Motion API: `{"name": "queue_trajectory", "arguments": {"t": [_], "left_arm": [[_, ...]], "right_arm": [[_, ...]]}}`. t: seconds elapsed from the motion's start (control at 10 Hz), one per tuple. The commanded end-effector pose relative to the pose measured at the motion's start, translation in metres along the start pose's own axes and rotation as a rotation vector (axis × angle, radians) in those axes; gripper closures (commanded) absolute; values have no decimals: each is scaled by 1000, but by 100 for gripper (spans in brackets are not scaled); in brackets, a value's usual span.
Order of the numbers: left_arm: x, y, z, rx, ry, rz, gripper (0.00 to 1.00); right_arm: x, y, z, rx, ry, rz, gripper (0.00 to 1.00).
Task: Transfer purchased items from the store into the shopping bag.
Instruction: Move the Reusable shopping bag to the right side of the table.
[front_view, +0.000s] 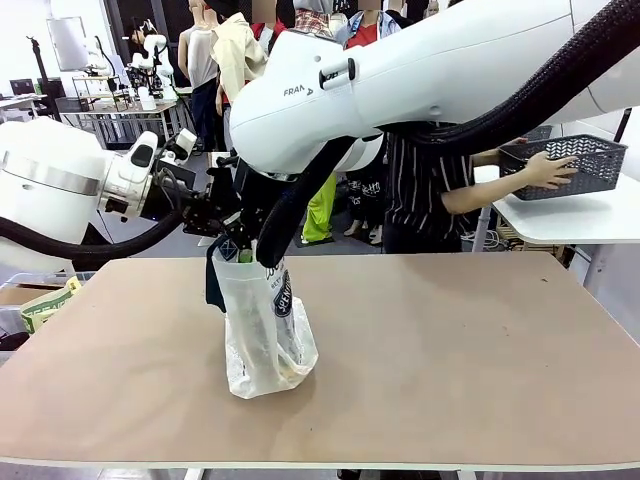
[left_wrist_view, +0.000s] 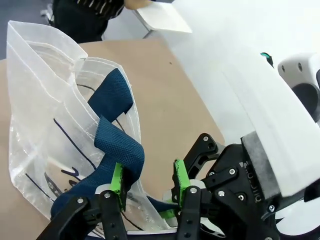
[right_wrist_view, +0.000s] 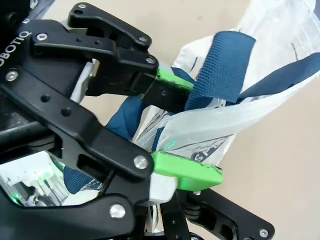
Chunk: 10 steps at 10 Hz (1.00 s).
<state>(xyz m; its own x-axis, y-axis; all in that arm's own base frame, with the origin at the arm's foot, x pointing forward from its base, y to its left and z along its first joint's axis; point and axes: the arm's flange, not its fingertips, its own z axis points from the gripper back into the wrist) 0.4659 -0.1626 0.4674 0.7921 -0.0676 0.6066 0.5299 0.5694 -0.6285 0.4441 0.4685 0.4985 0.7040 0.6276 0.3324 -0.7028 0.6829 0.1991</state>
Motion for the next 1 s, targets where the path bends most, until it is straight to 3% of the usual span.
{"name": "queue_trajectory", "arguments": {"t": [0.0,0.5,0.8,0.9], "left_arm": [[8,0,-13,-17,-10,-3,51],[17,-5,-22,1,4,-3,51],[17,-5,-21,7,2,1,100],[17,-5,-22,8,3,-1,100]], "right_arm": [[2,10,0,52,7,42,100],[5,15,0,23,5,36,100],[4,13,1,19,3,27,100],[4,13,2,16,4,25,100]]}}
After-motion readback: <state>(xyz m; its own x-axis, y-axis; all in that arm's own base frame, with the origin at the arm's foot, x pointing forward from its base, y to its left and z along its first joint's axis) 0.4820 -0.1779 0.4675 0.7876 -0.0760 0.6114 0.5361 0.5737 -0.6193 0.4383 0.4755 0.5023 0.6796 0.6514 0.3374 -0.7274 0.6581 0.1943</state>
